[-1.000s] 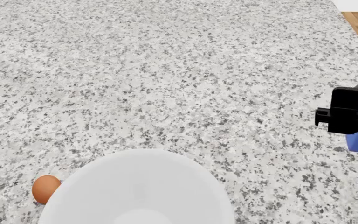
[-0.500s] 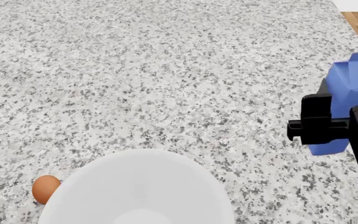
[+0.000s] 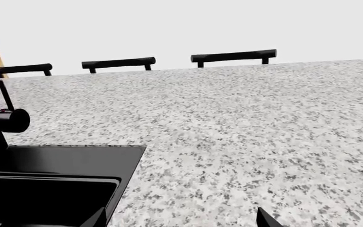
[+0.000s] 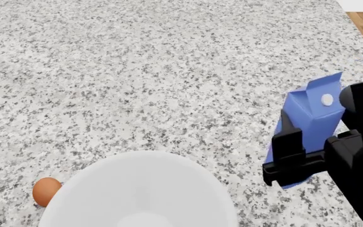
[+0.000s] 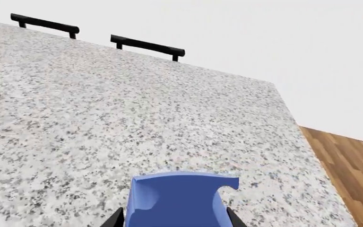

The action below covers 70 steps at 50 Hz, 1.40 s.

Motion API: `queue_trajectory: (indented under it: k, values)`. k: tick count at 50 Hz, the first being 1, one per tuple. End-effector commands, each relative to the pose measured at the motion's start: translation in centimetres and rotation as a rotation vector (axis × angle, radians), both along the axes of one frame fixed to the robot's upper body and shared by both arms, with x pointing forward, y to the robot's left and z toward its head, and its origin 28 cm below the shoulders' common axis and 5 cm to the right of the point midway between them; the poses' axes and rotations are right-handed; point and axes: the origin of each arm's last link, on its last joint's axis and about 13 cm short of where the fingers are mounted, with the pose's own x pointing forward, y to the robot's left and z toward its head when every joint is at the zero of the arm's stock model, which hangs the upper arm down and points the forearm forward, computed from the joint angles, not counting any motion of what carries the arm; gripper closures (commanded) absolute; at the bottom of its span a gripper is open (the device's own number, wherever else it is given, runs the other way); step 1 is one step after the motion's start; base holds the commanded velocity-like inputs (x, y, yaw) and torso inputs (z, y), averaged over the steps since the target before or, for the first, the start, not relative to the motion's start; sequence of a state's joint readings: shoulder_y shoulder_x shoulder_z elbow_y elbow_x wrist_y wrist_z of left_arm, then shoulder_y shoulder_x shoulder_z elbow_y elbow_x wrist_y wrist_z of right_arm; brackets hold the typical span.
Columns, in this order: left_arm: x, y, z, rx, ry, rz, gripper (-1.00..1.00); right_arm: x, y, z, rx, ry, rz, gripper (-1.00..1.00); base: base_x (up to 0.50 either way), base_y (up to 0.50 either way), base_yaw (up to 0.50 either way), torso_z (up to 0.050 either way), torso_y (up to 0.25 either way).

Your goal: Place the eggs and milk next to the bowl.

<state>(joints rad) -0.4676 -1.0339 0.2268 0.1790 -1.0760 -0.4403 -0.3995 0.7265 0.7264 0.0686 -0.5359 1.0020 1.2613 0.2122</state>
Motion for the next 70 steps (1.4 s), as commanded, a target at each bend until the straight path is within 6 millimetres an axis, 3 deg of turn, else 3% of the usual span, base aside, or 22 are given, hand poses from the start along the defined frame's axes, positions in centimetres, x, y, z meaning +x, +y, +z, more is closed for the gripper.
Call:
queue_trajectory:
  k: [1,70]
  values:
    - [0.2,0.1,-0.1,-0.009,-0.014,-0.009,-1.0,-0.9,0.2,0.1,-0.018,0.0,0.111,1.0,0.0,0.0,0.0,0.0,0.0]
    - [0.2,0.1,-0.1,-0.005,-0.008,-0.008,-1.0,-2.3,0.1,-3.3,0.018,0.078,0.174,1.0,0.0,0.0,0.0,0.0,0.0]
